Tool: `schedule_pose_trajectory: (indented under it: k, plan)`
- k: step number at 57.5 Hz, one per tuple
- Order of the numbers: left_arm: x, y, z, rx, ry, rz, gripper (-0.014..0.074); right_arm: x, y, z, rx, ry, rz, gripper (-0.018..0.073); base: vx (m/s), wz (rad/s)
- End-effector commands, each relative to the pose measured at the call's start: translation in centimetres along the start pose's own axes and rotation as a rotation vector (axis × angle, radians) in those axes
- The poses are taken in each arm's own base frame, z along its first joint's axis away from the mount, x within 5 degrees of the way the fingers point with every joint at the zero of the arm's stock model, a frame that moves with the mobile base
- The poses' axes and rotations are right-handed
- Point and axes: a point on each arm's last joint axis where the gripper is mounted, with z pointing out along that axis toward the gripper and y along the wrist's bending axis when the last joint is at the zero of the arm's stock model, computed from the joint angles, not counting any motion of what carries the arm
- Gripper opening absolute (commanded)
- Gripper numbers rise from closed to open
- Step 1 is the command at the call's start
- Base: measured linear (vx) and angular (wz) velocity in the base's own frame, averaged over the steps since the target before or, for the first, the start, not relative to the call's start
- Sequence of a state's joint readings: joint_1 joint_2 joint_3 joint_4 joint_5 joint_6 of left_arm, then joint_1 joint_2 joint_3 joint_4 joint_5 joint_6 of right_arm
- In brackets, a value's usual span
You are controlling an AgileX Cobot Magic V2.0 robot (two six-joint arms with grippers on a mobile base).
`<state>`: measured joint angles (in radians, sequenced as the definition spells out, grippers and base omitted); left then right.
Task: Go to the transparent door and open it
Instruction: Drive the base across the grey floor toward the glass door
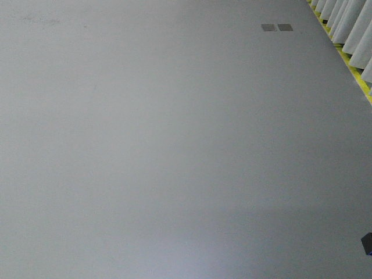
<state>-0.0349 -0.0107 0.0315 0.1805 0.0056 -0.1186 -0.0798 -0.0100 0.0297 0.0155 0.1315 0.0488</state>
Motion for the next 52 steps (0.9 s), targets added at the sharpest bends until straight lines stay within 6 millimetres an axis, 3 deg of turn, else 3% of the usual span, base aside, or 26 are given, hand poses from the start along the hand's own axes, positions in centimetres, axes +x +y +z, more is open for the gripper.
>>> schedule_pose_trajectory:
  k: [1, 52]
  plan:
    - [-0.48, -0.11, -0.12, 0.012, -0.08, -0.005, -0.0006, -0.7, 0.01, -0.13, 0.0, -0.097, -0.01, -0.0006, 0.0, 0.0]
    - [-0.48, -0.11, -0.12, 0.012, -0.08, -0.005, -0.0006, -0.7, 0.01, -0.13, 0.0, -0.097, -0.01, -0.0006, 0.02, -0.01]
